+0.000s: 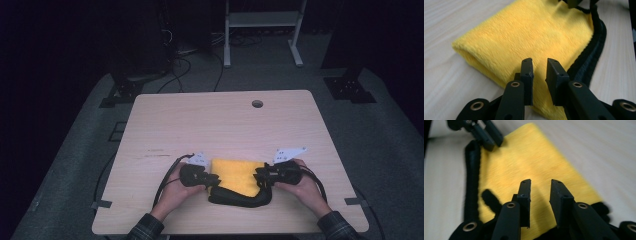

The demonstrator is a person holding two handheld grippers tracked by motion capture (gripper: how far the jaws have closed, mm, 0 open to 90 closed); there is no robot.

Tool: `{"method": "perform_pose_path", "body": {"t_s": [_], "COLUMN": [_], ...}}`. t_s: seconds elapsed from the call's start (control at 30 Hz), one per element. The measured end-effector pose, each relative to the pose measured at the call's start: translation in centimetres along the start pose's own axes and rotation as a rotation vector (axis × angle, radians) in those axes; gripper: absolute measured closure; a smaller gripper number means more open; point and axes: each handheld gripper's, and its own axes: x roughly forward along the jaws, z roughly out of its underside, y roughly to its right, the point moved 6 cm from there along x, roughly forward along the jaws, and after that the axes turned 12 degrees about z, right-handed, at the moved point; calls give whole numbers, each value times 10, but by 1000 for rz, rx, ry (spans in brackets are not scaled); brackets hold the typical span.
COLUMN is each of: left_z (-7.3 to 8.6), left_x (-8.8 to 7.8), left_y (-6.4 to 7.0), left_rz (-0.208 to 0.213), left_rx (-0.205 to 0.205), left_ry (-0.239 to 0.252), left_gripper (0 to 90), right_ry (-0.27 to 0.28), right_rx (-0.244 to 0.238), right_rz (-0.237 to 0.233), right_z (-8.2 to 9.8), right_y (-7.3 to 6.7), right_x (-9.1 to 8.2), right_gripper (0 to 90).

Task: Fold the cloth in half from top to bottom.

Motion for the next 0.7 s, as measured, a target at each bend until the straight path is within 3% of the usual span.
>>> {"method": "perform_pose_path", "body": {"t_s": [0.2, 0.33, 0.43, 0.5, 0.57, 0.7], "left_z": [15, 22, 25, 26, 26, 25], "left_x": [-7, -3, -1, -1, -2, -7], "left_y": [15, 26, 34, 37, 39, 38], "left_rz": [-15, -5, -21, -32, -34, -41], "left_rx": [18, 35, 46, 52, 49, 40], "left_ry": [-29, -60, -71, -78, -69, -47], "left_gripper": [744, 743, 743, 742, 732, 632], "right_ry": [-42, -57, -59, -62, -61, -44], "right_rx": [-82, -144, -211, -214, -186, -113], "right_rz": [-44, -12, 19, 17, 1, -3], "right_z": [20, 35, 39, 38, 38, 35], "right_y": [-28, -36, -41, -40, -38, -33], "right_x": [-17, -25, -26, -24, -23, -26], "right_gripper": [694, 693, 686, 682, 668, 541]}}
